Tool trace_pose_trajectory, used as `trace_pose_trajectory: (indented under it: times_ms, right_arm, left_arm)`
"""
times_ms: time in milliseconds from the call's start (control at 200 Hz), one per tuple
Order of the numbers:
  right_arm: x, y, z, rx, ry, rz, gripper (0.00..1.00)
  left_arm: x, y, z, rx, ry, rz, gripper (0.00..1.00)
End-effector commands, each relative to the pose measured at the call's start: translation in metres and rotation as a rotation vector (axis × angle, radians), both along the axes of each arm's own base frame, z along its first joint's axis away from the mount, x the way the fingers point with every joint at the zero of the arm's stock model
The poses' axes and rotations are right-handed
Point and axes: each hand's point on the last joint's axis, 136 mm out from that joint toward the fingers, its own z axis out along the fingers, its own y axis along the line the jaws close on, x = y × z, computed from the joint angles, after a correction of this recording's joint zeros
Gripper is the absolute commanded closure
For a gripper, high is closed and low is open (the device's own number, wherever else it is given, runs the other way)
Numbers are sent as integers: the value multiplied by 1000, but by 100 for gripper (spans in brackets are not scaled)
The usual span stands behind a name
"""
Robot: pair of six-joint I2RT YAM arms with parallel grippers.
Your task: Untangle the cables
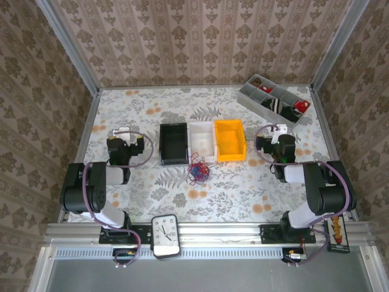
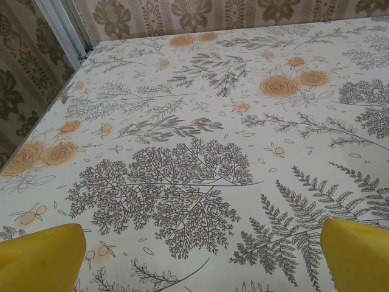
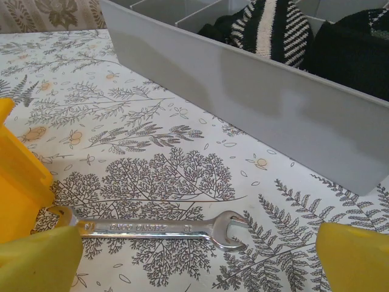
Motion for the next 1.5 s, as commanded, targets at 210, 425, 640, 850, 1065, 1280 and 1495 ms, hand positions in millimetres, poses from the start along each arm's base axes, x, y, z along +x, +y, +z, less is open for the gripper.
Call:
trace_pose_trajectory:
  times_ms: [210,425,640,850,1065,1280,1495]
  right_arm:
    - [4,4,11,-20,-43,17,0]
    - [4,4,11,-20,-43,18,0]
    - [4,4,10,-17,-39,17,0]
    - [4,3,10,-16,-39,13,0]
    - [5,2,10,0,-32,17,0]
    - [0,-6,57,13,93,-107,13]
    - [-29,60,107,52,114,-18,27]
  left_arm:
    - [2,7,8,27,-26,45,0]
    - [0,16,10,40,-43,119,0]
    - [-1,15,10,43,-42,118,0]
    - [-1,16,10,35,-41,115,0]
    - [2,7,10,43,-33,61,0]
    - [-12,-14,47,124,-61,22,0]
    - [-34,-27,88,151,50,186,0]
